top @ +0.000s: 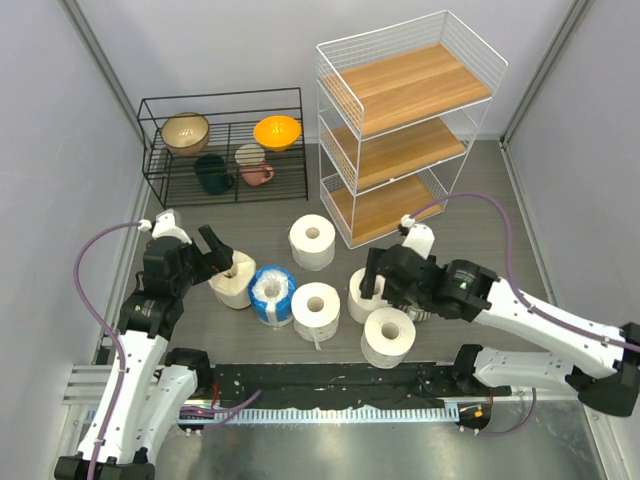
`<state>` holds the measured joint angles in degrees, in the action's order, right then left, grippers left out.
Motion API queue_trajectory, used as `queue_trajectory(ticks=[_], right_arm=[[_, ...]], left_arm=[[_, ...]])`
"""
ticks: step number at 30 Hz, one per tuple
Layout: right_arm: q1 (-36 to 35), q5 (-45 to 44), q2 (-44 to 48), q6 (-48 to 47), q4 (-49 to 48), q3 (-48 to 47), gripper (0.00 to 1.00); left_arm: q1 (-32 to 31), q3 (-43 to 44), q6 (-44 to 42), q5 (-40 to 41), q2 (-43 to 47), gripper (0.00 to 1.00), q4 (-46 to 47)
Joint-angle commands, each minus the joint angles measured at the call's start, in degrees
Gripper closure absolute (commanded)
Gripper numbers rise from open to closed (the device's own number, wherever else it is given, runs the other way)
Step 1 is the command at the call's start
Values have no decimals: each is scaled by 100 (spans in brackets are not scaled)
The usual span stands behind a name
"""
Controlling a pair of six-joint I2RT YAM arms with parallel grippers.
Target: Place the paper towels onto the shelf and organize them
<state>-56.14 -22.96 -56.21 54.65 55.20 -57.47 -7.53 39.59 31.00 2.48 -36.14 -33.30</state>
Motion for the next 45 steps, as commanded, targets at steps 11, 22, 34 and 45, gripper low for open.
queue_trajectory(ticks=[11, 22, 34, 45], right_arm=[[-2005, -1694, -294, 2224, 1186, -485, 2], [-2025, -2950, 39, 2139, 1309, -396, 5], [692, -413, -179, -1552, -650, 61, 4], [902, 80, -654, -2556, -1028, 184, 4]], left_arm=[[-20, 22, -95, -63, 98, 0, -1], [-12, 13, -112, -55, 81, 0, -1], [-20, 13, -112, -72, 54, 0, -19], [-20, 4, -121, -125, 11, 0, -1]])
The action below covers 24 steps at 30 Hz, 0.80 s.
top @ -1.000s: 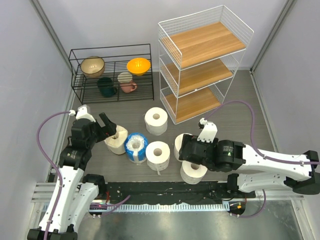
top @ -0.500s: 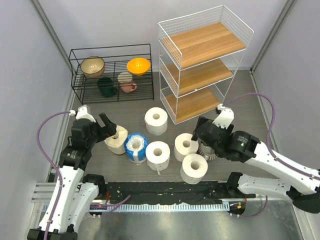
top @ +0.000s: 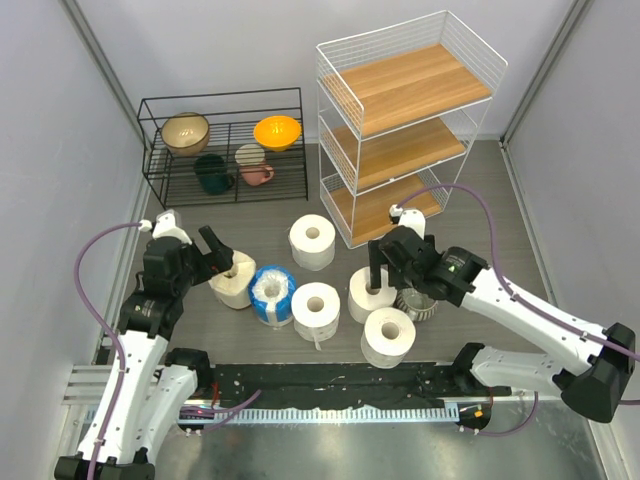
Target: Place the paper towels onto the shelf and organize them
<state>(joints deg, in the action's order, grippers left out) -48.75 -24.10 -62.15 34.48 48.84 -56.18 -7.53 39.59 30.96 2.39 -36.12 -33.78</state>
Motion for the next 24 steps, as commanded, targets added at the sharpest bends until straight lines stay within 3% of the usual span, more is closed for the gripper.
queue_trajectory(ticks=[1, 24], right_arm=[[190, 264, -95, -565, -471, 116, 5], [665, 924, -543, -802, -1447, 881, 18]], left_arm=[[-12, 4, -117, -134, 0, 0, 56], [-12, -13, -108, -204, -27, 0, 73]])
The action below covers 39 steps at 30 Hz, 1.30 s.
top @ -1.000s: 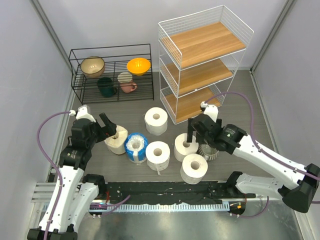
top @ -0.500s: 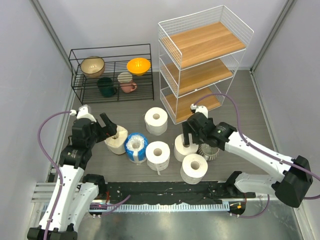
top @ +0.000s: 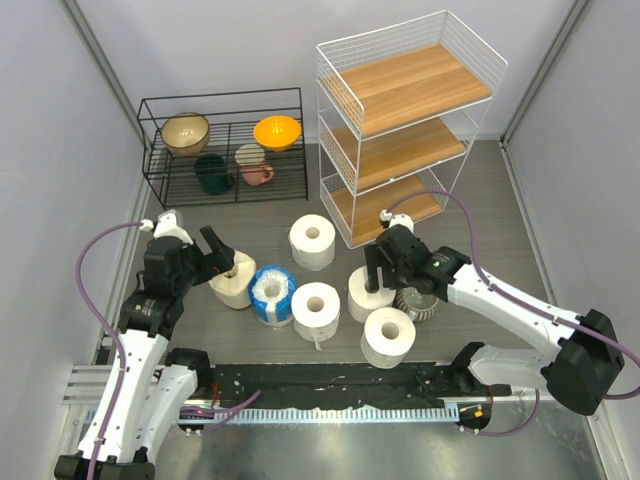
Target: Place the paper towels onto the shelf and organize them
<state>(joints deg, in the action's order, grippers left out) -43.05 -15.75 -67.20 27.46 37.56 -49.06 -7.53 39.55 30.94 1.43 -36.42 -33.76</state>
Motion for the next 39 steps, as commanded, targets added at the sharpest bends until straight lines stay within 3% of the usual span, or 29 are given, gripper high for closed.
queue_trajectory(ticks=[1, 29, 35, 39], right_arm=[[103, 116, -65, -110, -354, 195, 19], [139, 441, 111, 84, 296, 10, 26], [139, 485, 40, 66, -90, 89, 41], [139, 546, -82, 66, -188, 107, 44]], left_arm=[[-20, -9, -106, -108, 12, 0, 71], [-20, -18, -97, -108, -31, 0, 89], [-12, -18, -88, -108, -31, 0, 89], [-12, -18, -88, -108, -49, 0, 97]])
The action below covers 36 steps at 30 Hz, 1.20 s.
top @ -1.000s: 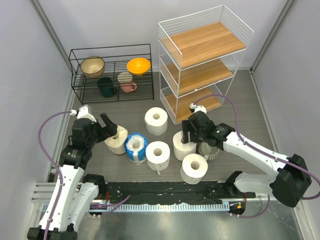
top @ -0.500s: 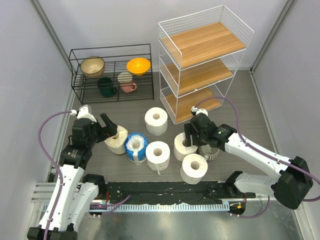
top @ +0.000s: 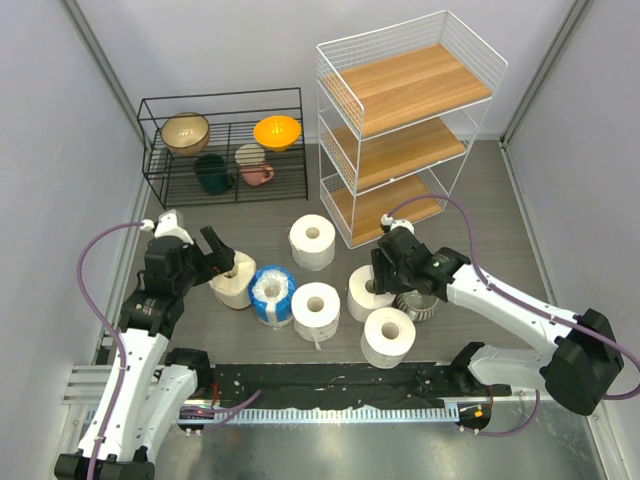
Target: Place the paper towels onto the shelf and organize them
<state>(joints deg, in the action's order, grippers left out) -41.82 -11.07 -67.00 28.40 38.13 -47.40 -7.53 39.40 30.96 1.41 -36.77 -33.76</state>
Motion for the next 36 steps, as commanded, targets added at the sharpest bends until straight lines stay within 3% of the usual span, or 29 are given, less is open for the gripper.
queue_trajectory(ticks=[1, 5, 9, 15, 26, 36], right_arm=[[16, 87, -146, -28, -262, -50, 51], [16, -87, -112, 95, -262, -59, 72], [34, -518, 169, 350, -262, -120, 80], [323, -1265, 705, 885, -367, -130, 84], [1579, -1257, 908, 1914, -1395, 494, 89], [2257, -1415, 830, 2187, -2564, 794, 89]], left_arm=[[-12, 6, -90, -115, -14, 0, 97], [-12, -2, -90, -115, -5, 0, 89], [-12, -2, -90, -115, -5, 1, 89], [-20, -11, -90, -282, -14, 0, 106], [-20, -11, -73, -317, -5, 0, 106], [-12, -29, -64, -361, 30, 0, 124]])
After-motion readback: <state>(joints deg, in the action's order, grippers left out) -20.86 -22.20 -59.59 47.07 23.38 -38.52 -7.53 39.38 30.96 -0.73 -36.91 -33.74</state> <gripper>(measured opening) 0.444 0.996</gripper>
